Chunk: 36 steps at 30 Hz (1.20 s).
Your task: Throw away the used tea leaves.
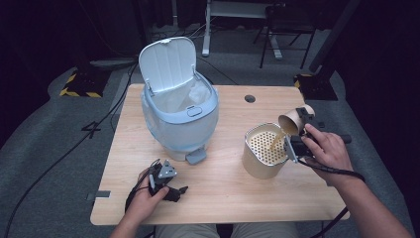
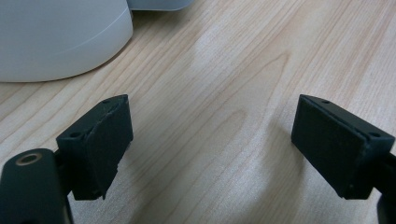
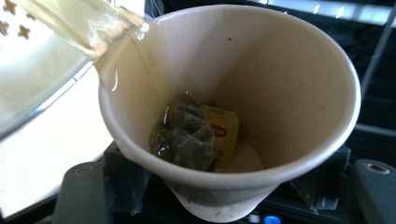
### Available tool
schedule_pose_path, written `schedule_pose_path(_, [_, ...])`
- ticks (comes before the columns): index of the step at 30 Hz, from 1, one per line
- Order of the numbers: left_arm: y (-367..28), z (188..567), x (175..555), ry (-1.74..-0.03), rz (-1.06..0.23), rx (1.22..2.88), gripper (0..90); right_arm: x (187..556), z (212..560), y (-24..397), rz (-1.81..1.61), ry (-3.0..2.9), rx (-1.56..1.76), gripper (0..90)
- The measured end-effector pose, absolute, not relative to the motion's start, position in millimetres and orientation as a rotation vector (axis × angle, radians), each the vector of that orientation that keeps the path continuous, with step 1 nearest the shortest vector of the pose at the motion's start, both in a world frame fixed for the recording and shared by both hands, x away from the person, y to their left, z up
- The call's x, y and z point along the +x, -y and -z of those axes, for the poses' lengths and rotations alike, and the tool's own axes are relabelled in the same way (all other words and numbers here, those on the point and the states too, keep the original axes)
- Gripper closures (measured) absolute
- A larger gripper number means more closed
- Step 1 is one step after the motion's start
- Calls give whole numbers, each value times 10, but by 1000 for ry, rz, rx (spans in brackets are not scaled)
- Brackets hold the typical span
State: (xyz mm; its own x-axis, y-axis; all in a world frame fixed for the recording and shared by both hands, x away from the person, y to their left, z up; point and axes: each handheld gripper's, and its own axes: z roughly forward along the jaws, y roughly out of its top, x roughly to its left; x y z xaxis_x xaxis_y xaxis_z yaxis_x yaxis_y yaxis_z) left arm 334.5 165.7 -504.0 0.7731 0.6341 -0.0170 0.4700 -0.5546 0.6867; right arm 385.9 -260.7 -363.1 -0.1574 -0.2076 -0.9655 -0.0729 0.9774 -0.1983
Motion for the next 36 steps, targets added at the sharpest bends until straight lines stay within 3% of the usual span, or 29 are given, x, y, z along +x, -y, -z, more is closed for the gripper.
schedule_pose_path(13, [-1660,5039,3346,-815,-303,2267,132,3787,3786,2479,478,-1465,-464,314])
schedule_pose_path(36, [-1659,5039,3347,-816,-302,2266,132,3744,3724,2428,473,-1444,-479,310])
